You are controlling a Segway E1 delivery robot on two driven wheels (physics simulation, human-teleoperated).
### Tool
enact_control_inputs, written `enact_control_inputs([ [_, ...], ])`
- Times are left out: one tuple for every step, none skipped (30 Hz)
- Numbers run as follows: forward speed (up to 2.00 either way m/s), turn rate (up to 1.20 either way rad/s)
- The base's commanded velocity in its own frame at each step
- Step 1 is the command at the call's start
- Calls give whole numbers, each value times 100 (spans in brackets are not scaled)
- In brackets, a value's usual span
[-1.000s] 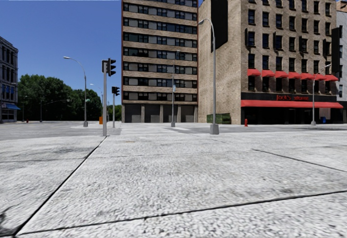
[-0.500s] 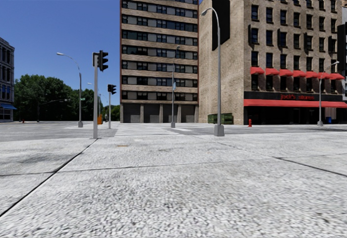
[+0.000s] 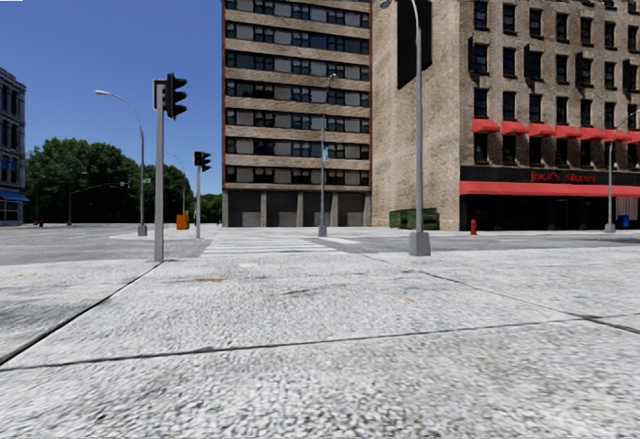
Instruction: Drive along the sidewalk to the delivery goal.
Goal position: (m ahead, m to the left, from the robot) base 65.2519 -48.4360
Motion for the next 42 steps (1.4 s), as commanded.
enact_control_inputs([
  [200, 24],
  [200, 27],
  [200, 27],
  [200, 27],
  [200, 28],
  [200, 28],
  [200, 28],
  [200, 28],
  [200, 28],
  [200, 28],
  [200, 28],
  [200, 28],
  [200, 28],
  [200, 28],
  [200, 28],
  [200, 28],
  [200, 28],
  [200, 28],
  [200, 28],
  [200, 28],
  [200, 28],
  [200, 28],
  [200, 28],
  [200, 28],
  [200, 28],
  [200, 28],
  [200, 28],
  [200, 28],
  [200, 28],
  [200, 28],
  [200, 28],
  [200, 28],
  [200, 27],
  [200, 0],
  [200, 0],
  [200, 0],
  [200, 0],
  [200, 0],
  [200, 0],
  [200, 0],
  [200, 0],
  [200, 0],
])
